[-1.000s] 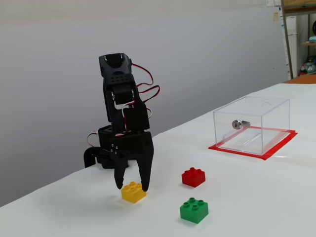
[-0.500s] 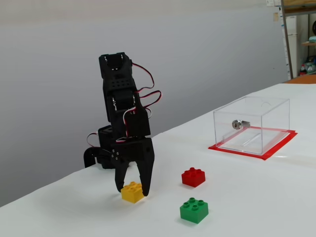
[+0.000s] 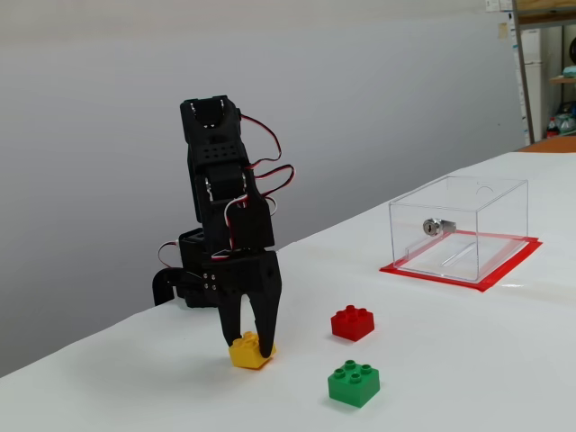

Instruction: Pick the yellow lego brick and place it into the transparent box

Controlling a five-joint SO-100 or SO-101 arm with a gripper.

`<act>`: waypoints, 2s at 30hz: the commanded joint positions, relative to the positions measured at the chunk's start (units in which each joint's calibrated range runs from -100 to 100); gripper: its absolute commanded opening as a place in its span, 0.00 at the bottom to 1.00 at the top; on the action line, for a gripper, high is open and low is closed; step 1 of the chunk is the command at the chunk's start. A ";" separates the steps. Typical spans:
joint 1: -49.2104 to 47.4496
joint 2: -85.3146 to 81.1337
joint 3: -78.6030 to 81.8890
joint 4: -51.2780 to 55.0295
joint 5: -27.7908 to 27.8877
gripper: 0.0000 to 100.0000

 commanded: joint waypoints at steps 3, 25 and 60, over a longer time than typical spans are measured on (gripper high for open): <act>-0.28 -1.14 -2.00 0.48 0.28 0.11; -32.88 -28.38 -14.48 3.36 4.30 0.10; -91.22 -10.64 -35.90 2.57 19.69 0.10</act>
